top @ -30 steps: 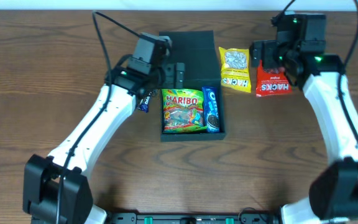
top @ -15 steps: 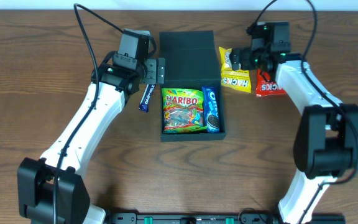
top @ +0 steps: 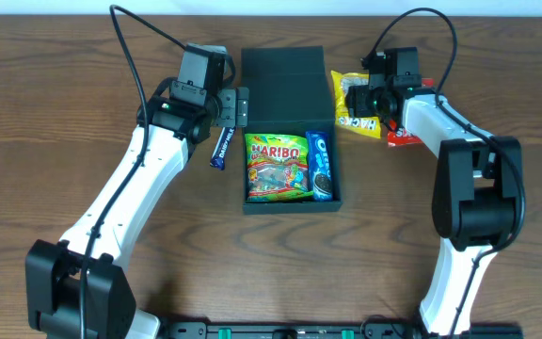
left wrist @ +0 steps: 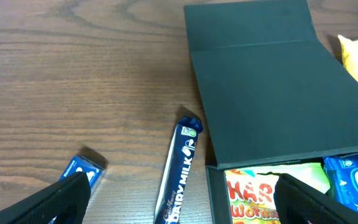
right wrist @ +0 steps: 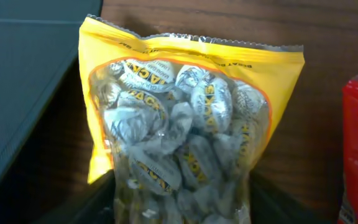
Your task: Pack container
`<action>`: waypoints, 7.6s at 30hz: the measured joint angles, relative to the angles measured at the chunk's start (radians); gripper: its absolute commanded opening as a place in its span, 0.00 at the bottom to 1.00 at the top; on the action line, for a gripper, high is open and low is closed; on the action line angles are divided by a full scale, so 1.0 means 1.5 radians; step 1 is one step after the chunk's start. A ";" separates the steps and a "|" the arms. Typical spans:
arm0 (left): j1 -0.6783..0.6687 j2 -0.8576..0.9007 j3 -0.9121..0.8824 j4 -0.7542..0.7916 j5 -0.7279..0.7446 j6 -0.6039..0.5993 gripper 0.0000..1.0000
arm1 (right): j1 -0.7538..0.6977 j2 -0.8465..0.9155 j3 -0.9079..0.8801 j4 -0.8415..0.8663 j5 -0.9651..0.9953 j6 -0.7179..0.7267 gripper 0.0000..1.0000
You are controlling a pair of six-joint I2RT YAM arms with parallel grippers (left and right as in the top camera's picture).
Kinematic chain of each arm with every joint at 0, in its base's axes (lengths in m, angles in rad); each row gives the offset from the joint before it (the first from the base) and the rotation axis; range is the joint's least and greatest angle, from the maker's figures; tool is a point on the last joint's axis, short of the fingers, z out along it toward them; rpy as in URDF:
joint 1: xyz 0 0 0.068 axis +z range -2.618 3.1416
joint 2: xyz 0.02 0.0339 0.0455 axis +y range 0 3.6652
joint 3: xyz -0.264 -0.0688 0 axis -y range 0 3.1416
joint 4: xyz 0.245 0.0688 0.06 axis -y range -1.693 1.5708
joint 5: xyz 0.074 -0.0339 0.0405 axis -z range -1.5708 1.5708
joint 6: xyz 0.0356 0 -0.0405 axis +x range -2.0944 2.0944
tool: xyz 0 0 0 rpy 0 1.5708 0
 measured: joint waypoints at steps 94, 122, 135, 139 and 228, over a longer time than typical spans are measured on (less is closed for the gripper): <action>0.087 -0.418 0.000 -0.196 -0.030 0.117 0.95 | 0.244 -0.106 0.020 -0.263 -0.104 -0.753 0.02; 0.087 -0.418 0.000 -0.200 -0.030 0.117 0.95 | 0.275 -0.083 0.023 -0.242 -0.086 -0.865 0.04; 0.087 -0.418 0.000 -0.214 -0.030 0.117 0.95 | 0.296 -0.091 0.022 -0.203 -0.053 -0.824 0.99; 0.087 -0.418 0.000 -0.214 -0.030 0.117 0.95 | 0.307 -0.174 0.022 -0.197 -0.048 -0.818 0.99; 0.087 -0.392 0.000 -0.255 -0.016 0.118 0.95 | -0.101 -0.101 0.097 -0.227 0.153 -0.035 0.83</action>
